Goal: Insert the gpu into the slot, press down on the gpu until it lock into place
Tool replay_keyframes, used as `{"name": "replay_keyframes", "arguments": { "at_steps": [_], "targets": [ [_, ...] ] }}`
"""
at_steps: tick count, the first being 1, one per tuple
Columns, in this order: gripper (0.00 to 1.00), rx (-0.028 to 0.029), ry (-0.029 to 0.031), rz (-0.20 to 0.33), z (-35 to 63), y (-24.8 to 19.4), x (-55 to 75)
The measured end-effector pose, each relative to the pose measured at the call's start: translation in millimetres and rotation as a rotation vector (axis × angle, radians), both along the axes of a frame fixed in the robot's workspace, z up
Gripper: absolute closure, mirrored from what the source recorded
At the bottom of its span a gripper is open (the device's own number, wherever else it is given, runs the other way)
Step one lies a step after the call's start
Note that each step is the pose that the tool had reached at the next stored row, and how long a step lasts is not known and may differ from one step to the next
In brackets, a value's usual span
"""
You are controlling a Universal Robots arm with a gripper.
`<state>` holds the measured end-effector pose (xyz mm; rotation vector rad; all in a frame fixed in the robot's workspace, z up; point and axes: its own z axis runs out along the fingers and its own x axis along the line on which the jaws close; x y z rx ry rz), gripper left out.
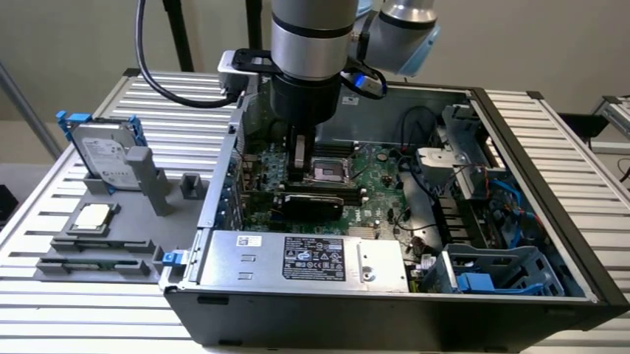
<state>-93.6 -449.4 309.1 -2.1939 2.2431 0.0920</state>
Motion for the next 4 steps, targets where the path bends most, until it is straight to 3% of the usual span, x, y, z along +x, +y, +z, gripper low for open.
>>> {"name": "replay_keyframes", "arguments": {
  "at_steps": [4],
  "targets": [
    [0.89,0.0,0.0001,0.0,0.0,0.0,0.0]
  ]
}}
